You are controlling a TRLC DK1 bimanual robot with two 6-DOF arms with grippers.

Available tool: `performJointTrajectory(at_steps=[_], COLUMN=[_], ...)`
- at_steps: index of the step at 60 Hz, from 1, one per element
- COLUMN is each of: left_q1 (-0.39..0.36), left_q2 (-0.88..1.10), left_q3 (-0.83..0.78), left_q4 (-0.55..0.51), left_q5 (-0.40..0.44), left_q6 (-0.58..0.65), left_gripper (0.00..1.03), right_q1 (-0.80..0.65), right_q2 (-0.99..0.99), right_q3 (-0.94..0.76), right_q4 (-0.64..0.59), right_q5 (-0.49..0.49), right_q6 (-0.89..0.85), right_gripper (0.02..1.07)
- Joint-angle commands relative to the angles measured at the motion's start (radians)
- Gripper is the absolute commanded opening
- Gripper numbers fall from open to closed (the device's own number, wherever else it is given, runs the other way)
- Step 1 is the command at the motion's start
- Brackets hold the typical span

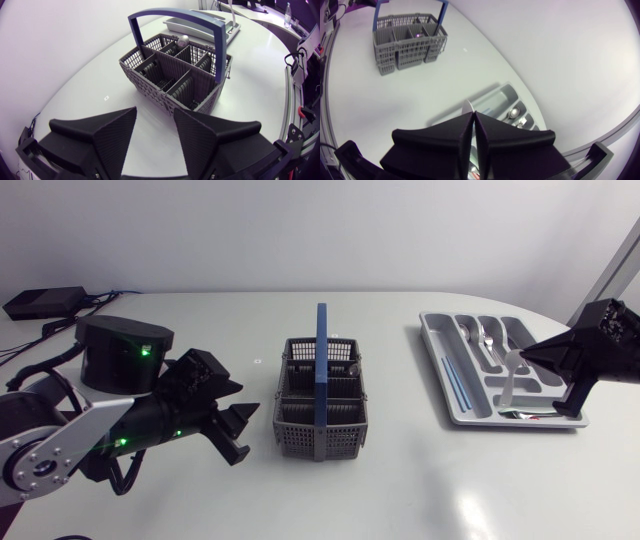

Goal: Unload the cutlery basket into the drawer organizer.

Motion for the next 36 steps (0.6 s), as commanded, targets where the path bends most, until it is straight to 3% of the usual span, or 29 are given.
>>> performJointTrajectory(at_steps=[1,18,36], left_q1=[-0.009,-0.049,-0.065], left_q2=[-0.009,0.036,0.039], left_q3=[-0.028,-0.006,-0.002], left_q4=[-0.004,0.010,0.002], left_q5=[-0.009,-0.036,-0.059], left_q6=[0.010,0.004,-0.001], left_gripper=[0.54,0.54,0.54], right_q1=[-0.070,-0.202,-0.230], right_q2=[0.075,0.262,0.420], right_q3=[0.043,0.112,0.089], right_q4=[-0.015,0.020,0.226], right_q5=[-0.011,0.091,0.243], right_q6=[-0.152,-0.368,-0.506], right_gripper=[0.12,0.12,0.12])
